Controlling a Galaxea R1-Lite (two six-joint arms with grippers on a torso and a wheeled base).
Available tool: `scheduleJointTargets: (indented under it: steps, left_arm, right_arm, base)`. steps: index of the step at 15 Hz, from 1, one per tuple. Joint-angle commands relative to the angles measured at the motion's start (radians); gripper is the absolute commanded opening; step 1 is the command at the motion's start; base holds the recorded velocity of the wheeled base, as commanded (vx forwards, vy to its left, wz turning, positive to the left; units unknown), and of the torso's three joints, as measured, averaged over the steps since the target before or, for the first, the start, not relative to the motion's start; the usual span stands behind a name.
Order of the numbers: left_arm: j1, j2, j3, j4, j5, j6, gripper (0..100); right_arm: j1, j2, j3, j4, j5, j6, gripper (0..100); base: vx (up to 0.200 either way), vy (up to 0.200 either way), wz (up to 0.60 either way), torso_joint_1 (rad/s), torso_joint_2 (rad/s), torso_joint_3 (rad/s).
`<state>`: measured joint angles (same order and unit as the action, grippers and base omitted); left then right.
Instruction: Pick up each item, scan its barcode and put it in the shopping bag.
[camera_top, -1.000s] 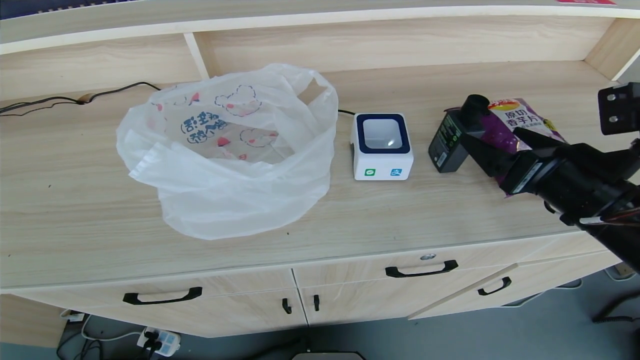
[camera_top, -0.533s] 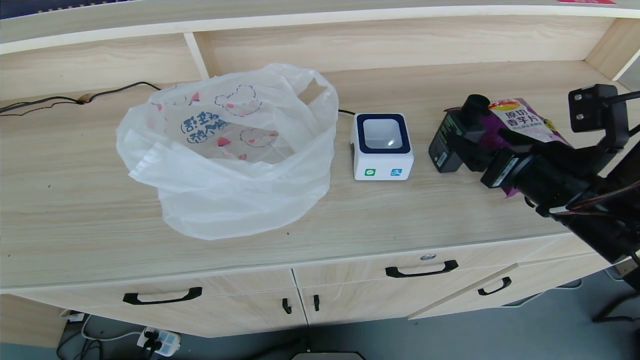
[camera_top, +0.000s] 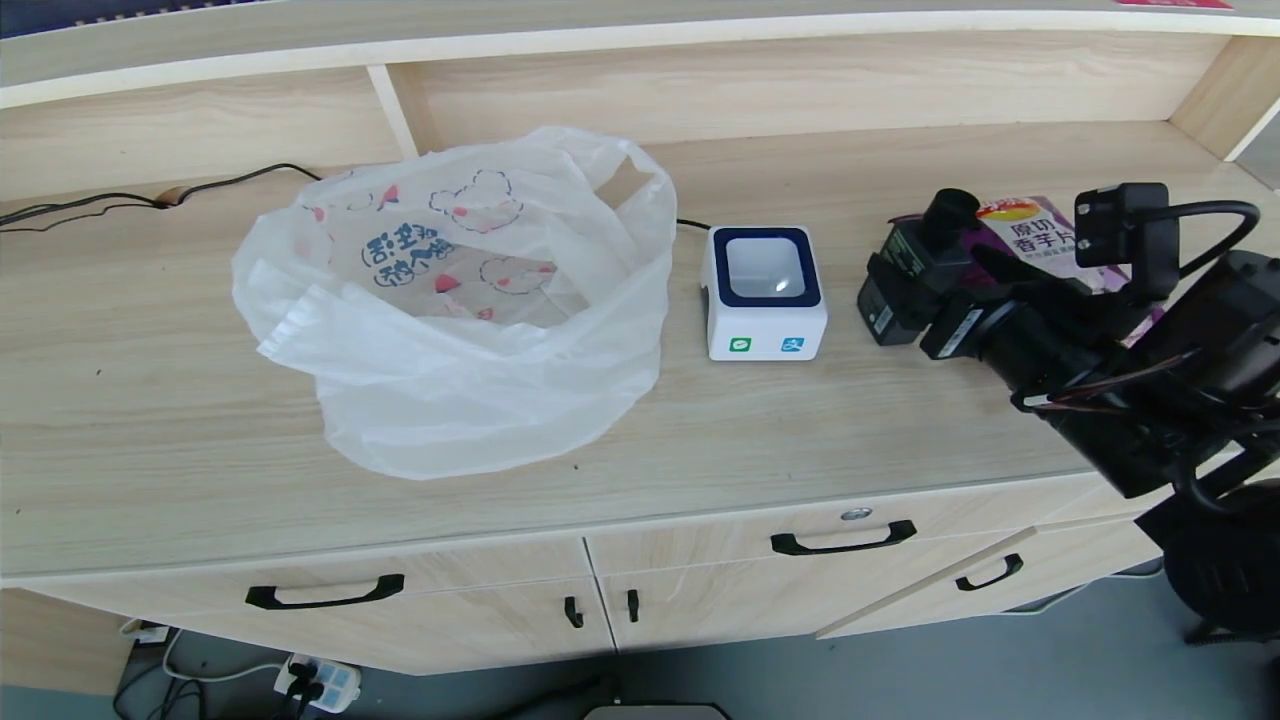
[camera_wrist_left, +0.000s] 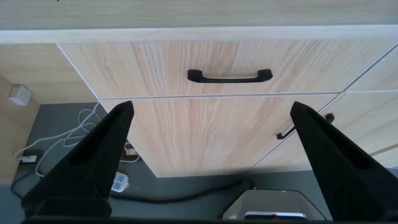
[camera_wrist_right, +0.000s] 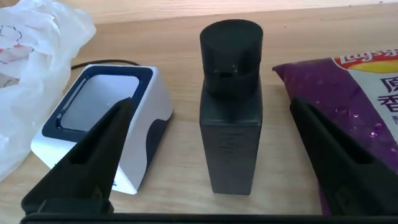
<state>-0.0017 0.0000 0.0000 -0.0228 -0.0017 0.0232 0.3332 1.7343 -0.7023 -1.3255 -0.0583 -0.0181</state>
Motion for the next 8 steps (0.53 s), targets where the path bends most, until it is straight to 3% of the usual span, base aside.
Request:
scheduleJointTargets:
  steps: [1, 8]
  left_arm:
    - [0.000, 0.002, 0.000, 0.000, 0.000, 0.000, 100]
    - [0.000, 0.002, 0.000, 0.000, 0.000, 0.000, 100]
  right_arm:
    - [0.001, 0.036, -0.003, -0.001, 0.000, -0.002, 100]
    - [-0.008, 0.114, -0.085, -0.011, 0.002, 0.004, 100]
  base:
    - [0.000, 0.000, 0.00, 0.000, 0.00, 0.000]
    - [0.000, 0.000, 0.00, 0.000, 0.00, 0.000]
